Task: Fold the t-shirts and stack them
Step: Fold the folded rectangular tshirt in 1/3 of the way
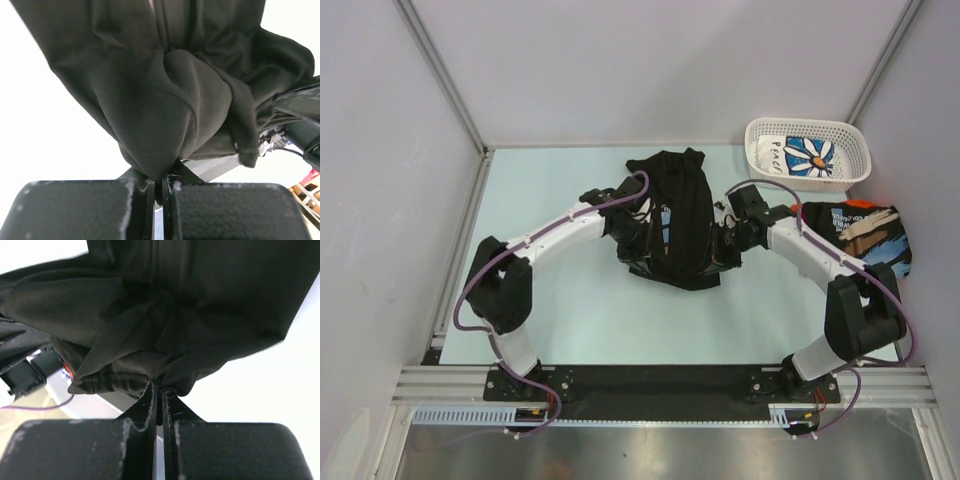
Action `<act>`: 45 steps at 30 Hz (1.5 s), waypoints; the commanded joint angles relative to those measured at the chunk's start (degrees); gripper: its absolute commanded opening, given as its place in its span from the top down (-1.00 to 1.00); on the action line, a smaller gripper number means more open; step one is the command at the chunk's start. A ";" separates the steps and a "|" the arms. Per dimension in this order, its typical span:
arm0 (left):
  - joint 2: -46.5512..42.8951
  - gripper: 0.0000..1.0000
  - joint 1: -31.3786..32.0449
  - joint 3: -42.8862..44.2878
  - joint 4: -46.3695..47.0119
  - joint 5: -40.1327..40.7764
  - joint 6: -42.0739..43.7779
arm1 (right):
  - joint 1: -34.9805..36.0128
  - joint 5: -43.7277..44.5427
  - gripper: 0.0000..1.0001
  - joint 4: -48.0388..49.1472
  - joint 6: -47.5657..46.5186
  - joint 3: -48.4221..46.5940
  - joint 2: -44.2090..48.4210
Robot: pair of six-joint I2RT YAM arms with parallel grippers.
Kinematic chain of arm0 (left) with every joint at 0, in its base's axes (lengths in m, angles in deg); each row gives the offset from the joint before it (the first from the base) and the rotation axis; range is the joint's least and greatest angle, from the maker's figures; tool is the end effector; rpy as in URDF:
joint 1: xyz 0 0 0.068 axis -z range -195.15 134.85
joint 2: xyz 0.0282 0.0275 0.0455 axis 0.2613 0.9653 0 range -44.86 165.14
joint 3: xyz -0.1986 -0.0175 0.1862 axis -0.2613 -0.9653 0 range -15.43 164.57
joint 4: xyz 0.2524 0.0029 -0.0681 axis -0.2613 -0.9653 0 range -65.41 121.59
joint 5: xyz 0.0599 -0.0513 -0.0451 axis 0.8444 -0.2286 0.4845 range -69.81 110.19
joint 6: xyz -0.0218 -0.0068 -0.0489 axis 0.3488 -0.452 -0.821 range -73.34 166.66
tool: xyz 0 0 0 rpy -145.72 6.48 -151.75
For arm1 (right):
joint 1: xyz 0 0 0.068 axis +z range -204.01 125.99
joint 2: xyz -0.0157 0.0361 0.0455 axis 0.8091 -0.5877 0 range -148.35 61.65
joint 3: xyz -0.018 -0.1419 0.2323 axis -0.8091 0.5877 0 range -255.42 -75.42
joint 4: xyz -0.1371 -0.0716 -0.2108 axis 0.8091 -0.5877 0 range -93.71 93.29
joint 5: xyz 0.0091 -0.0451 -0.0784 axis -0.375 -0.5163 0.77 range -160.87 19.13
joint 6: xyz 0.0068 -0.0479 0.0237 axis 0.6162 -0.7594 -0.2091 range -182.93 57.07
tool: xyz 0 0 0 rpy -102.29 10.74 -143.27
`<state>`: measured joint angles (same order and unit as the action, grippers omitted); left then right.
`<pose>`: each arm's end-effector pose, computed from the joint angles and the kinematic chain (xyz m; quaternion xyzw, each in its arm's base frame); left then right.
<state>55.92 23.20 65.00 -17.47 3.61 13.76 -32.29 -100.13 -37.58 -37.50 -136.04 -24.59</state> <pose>0.2744 -0.2300 0.2427 0.0720 0.9713 -0.2183 0.0611 0.2643 0.1241 0.2288 -0.0208 0.9484 0.3055 0.0819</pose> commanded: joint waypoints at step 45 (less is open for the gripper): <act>31.33 -0.99 -15.06 36.65 -5.79 -4.16 12.08 | -3.52 24.23 0.52 0.44 -2.76 -50.82 -41.47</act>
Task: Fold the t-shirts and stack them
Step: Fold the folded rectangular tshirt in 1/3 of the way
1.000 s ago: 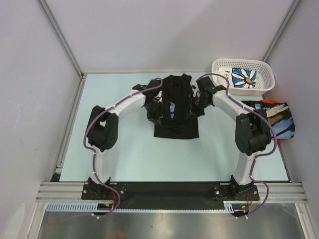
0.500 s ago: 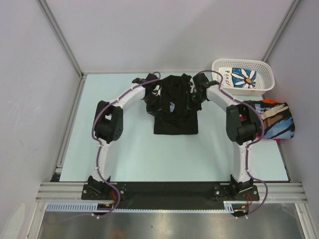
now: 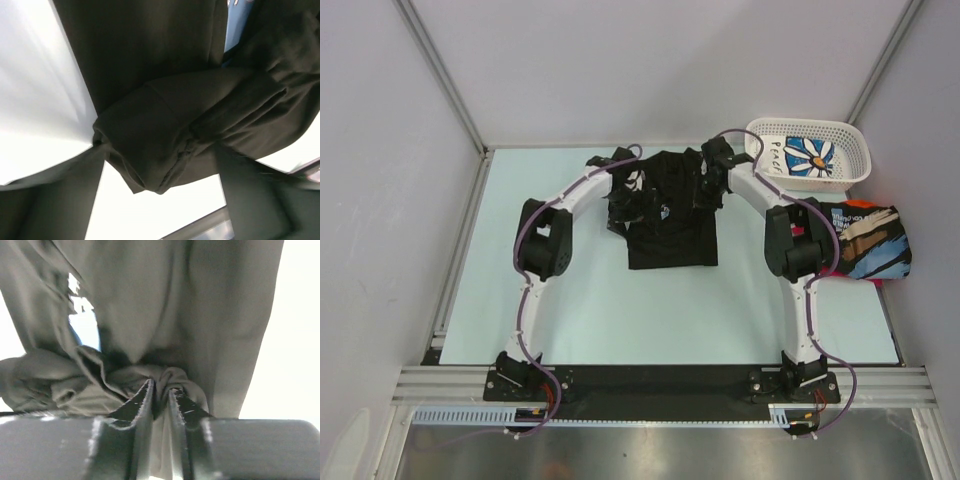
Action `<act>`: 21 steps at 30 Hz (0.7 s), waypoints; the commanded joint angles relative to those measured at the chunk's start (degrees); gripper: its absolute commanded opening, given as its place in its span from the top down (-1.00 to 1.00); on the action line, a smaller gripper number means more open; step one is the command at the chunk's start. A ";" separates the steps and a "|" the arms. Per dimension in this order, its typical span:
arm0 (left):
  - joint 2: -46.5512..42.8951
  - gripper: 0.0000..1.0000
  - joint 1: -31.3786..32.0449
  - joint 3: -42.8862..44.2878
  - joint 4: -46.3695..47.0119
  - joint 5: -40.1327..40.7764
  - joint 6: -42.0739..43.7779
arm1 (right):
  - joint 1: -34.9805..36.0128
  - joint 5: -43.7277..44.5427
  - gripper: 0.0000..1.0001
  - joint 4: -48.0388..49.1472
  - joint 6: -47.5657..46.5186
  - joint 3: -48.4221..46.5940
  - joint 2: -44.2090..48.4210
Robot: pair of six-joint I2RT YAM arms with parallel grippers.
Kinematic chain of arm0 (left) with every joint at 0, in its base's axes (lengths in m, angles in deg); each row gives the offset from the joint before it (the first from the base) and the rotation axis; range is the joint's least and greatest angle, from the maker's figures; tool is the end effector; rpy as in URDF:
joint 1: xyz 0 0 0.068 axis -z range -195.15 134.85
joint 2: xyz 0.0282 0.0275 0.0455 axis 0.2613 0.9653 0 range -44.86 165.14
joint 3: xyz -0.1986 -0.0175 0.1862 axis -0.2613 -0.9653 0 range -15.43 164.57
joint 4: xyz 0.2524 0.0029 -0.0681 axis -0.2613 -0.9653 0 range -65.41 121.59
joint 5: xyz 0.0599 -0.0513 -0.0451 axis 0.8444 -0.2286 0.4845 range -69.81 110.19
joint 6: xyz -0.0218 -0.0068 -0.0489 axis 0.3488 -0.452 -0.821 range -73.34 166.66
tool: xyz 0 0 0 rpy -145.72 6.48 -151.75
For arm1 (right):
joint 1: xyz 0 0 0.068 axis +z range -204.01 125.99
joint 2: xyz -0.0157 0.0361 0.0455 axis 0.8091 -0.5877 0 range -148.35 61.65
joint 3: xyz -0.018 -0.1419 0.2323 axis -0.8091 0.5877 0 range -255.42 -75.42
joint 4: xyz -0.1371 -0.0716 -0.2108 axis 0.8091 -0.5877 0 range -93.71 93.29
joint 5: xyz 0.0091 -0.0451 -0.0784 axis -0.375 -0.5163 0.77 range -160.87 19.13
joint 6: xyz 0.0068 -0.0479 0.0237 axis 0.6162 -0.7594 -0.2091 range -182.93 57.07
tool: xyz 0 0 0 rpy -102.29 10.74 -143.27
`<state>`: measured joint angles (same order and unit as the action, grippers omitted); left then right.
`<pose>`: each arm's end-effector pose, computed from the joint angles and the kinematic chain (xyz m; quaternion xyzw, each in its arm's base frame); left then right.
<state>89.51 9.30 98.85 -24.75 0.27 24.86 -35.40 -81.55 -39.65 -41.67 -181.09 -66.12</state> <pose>0.4324 -0.2098 0.1700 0.0430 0.9773 -0.2037 0.0395 0.4502 0.1586 0.1868 0.0024 0.9723 0.1588 0.1714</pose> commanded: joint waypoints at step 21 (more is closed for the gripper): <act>-18.71 1.00 -1.68 -11.09 4.48 -1.96 4.31 | -0.24 5.85 1.00 17.01 4.84 18.38 24.75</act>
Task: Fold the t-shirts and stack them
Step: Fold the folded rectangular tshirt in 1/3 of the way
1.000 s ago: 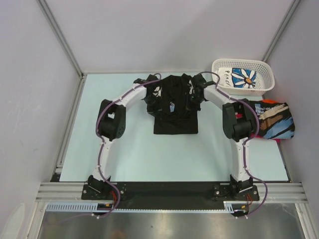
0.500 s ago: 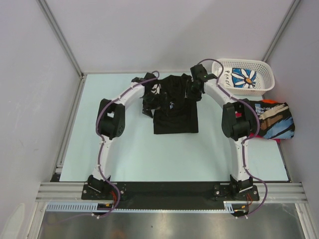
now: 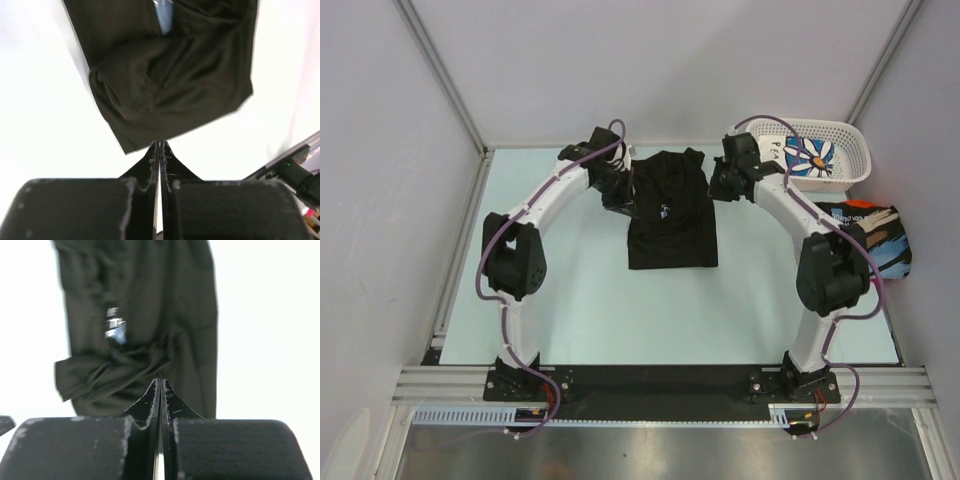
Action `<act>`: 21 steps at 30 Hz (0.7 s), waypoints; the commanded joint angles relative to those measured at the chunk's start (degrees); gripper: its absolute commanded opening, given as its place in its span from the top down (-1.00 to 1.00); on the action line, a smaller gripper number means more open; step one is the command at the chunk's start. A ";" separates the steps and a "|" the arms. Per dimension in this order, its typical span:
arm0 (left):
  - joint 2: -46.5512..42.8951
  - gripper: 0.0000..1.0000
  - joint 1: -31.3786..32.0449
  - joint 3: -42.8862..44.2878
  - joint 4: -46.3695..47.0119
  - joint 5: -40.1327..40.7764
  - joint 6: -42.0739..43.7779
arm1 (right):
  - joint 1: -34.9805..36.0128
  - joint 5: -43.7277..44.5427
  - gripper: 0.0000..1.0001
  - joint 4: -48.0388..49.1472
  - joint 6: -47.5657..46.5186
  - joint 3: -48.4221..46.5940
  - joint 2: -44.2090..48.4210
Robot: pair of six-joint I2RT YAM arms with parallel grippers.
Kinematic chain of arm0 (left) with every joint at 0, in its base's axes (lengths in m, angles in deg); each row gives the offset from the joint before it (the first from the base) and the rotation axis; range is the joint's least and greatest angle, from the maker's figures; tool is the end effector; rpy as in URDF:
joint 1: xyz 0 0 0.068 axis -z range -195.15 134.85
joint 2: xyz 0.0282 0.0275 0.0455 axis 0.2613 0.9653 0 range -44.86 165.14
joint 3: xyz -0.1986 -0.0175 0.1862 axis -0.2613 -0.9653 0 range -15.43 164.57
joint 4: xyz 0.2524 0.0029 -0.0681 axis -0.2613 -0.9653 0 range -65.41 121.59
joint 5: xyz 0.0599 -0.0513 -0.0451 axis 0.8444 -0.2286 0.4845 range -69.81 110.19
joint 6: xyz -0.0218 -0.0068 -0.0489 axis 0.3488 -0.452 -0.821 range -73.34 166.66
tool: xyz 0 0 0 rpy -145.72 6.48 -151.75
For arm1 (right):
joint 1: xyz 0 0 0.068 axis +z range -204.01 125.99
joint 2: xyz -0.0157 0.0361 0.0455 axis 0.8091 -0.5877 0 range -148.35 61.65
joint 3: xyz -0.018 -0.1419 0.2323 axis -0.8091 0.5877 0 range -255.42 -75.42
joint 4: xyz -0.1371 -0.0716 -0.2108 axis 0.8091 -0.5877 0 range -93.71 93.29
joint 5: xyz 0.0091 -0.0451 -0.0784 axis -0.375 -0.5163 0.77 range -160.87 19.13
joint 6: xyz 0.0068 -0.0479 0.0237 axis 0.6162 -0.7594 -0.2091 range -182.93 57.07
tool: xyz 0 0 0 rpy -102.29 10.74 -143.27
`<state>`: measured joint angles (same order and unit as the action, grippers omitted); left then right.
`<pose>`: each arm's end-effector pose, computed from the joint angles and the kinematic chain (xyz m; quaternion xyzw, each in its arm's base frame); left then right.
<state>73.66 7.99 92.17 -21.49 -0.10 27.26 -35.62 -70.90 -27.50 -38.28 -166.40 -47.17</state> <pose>0.4044 -0.1862 0.2614 0.0708 0.9573 -0.2403 0.1441 0.4073 0.1354 0.2632 0.0510 0.9341 0.1298 0.3286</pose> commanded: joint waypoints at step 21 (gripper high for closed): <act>6.02 1.00 -0.02 -6.70 3.51 -2.65 1.29 | 1.38 -13.24 1.00 0.55 1.72 2.04 -6.23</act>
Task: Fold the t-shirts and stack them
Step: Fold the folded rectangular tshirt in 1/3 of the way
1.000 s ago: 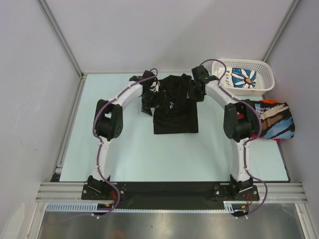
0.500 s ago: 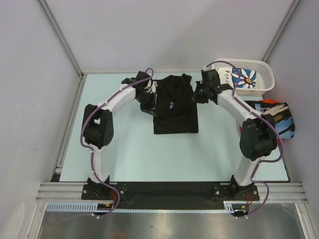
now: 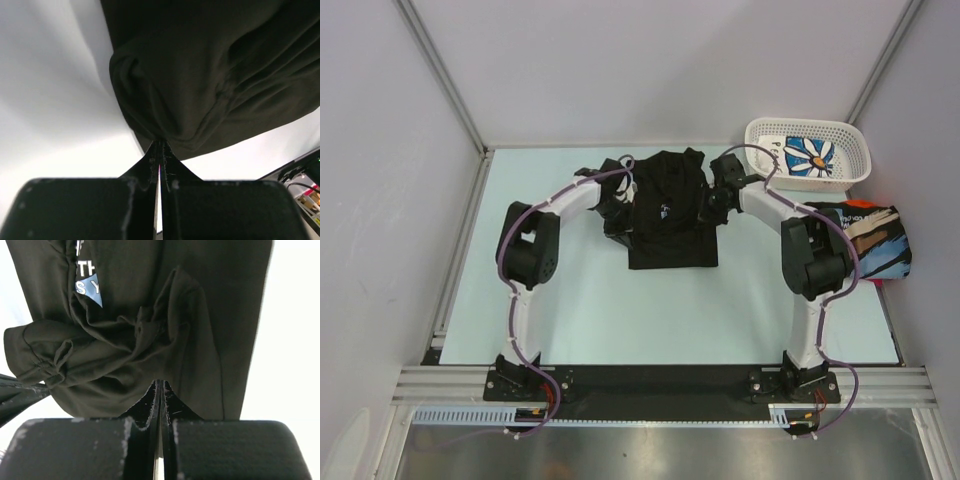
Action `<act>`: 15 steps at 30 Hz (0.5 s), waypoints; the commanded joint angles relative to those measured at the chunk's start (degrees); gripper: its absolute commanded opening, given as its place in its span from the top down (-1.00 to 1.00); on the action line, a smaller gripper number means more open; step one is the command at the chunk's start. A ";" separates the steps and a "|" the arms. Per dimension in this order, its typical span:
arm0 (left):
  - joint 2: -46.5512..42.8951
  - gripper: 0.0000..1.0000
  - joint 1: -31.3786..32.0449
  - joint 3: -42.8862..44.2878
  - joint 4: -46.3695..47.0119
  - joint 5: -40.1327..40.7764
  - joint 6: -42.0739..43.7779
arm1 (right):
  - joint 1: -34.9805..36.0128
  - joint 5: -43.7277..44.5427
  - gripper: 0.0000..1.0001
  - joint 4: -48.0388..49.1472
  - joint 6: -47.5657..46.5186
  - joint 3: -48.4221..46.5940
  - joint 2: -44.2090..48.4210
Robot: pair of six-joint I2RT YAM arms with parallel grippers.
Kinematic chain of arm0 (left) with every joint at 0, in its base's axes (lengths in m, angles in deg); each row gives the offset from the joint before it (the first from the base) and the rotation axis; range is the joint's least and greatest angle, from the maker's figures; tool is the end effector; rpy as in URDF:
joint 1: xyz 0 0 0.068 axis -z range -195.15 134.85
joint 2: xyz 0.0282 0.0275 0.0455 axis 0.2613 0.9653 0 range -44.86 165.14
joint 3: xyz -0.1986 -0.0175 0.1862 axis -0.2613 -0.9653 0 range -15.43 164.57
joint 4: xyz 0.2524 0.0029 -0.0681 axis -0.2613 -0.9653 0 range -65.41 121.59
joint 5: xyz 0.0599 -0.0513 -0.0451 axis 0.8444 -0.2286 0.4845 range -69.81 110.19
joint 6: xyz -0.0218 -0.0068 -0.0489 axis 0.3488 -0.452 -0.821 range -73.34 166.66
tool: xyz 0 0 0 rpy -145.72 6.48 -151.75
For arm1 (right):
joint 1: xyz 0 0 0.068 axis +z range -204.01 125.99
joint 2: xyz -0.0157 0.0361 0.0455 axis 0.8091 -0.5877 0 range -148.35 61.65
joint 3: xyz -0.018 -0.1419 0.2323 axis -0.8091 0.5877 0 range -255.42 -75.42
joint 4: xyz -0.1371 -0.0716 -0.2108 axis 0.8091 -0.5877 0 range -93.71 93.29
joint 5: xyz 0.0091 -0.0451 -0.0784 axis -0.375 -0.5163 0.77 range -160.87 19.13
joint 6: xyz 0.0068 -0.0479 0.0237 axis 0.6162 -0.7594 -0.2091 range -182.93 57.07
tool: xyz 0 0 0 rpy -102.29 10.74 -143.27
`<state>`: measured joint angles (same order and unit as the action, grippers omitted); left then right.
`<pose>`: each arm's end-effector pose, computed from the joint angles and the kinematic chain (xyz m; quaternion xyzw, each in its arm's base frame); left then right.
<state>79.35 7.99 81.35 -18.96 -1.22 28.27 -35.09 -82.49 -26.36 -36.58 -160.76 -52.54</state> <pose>0.3956 -0.1831 0.1674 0.0599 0.9756 -0.2092 0.0307 0.4031 0.1458 0.1959 0.0346 0.9573 0.1939 0.2118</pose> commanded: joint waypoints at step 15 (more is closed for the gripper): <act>12.20 1.00 -0.20 21.94 -1.66 -1.35 -0.85 | 1.39 -0.26 1.00 0.38 -0.60 -9.40 -7.89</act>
<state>87.76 7.97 93.94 -19.88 -1.50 28.20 -33.96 -84.22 -26.97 -36.62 -165.77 -59.10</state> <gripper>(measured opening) 0.005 0.009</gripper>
